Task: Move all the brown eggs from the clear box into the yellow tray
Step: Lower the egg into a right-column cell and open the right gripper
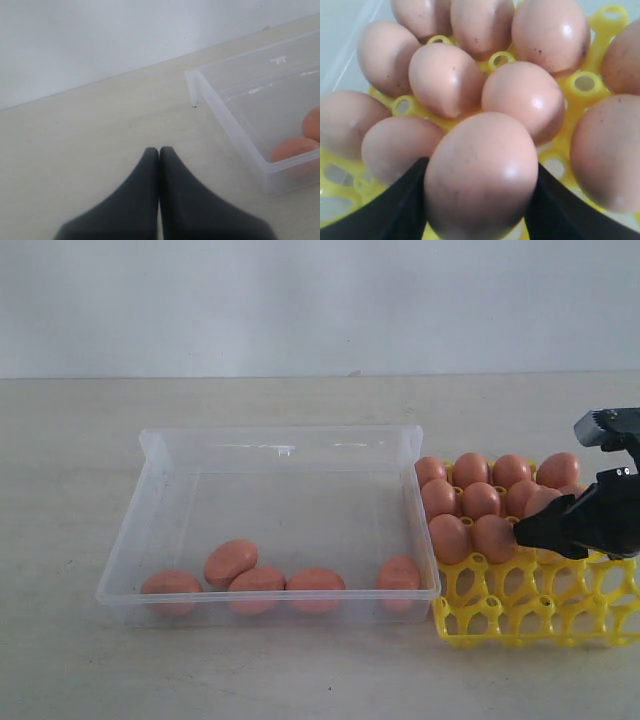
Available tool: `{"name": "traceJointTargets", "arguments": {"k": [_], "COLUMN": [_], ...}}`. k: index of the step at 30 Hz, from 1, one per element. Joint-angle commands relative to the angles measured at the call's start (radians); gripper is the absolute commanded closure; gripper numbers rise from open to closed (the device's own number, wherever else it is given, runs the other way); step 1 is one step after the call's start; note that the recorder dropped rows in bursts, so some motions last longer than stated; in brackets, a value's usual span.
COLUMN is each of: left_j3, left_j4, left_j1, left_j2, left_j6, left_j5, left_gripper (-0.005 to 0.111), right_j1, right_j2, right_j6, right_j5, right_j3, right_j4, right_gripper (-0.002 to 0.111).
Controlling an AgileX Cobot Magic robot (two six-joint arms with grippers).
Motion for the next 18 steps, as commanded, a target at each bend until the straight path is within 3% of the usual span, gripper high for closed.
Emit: {"name": "traceJointTargets", "arguments": {"k": [1,3,6,18], "left_j3": [-0.001,-0.001,-0.001,-0.001], "left_j4": [-0.008,-0.008,-0.008,-0.008], "left_j1": [0.001,0.001,0.001,0.001], "left_j2": [-0.002,-0.002,-0.002,-0.002], "left_j6": [0.000,0.000,0.000,0.000], "left_j5": [-0.008,-0.008,-0.008,-0.008], "left_gripper": [0.111,0.111,0.111,0.111], "right_j1": [0.001,0.003,0.003,0.003], "right_j2": [0.016,0.016,0.016,0.007], "right_j6": [-0.009,0.000,0.001,0.048], "right_j5": [-0.049,-0.049,-0.046,-0.043], "right_j3": [0.003,0.003,0.003,0.003], "right_j4": [0.014,0.009,0.004,-0.005], "right_gripper": [0.087,0.066,0.048,0.046]}}
